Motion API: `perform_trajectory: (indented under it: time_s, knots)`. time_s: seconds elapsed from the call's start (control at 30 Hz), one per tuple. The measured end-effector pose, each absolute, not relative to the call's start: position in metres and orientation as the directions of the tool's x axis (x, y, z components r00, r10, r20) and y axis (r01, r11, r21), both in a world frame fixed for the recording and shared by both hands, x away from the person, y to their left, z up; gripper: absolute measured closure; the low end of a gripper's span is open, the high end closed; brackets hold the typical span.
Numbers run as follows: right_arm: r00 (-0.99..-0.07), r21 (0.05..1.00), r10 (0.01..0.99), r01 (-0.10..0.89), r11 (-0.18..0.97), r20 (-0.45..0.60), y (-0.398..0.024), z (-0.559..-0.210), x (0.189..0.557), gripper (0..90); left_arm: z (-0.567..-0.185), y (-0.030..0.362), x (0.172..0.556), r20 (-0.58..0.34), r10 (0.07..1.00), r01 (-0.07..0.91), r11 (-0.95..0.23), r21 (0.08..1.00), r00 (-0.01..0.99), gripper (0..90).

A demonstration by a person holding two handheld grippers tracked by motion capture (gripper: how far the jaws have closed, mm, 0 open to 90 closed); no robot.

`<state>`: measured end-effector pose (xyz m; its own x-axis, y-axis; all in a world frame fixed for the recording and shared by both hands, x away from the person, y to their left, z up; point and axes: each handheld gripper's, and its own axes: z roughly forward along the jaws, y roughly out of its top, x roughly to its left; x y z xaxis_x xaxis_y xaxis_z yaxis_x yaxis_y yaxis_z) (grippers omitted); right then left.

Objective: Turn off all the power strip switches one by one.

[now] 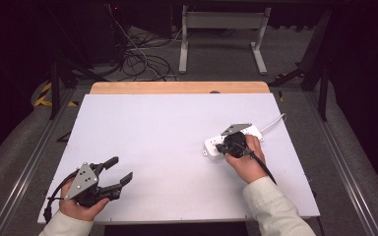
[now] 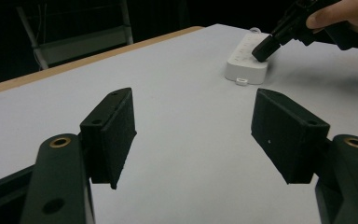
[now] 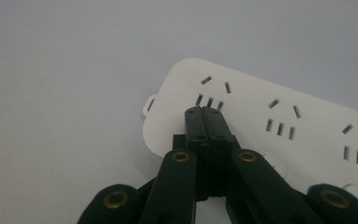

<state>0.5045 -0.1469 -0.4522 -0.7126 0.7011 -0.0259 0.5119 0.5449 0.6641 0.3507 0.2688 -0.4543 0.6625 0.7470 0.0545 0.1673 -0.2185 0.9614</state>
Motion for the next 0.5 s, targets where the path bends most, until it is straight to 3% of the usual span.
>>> perform_trajectory:
  time_s: [0.27,0.47,0.5]
  knots:
    - [-0.718,0.668,0.695,0.506,0.546,-0.025,-0.146,-0.453,0.506,90.0,-0.453,0.271,0.35,0.055,0.748,0.167,-0.218,0.962,0.662,31.1]
    - [-0.733,0.747,0.681,0.45,0.489,-0.004,-0.155,-0.451,0.5,90.0,-0.454,0.271,0.352,0.045,0.749,0.175,-0.211,0.962,0.661,31.0]
    - [-0.738,0.754,0.674,0.438,0.489,-0.008,-0.155,-0.451,0.499,83.5,-0.454,0.27,0.352,0.045,0.75,0.174,-0.211,0.962,0.66,31.0]
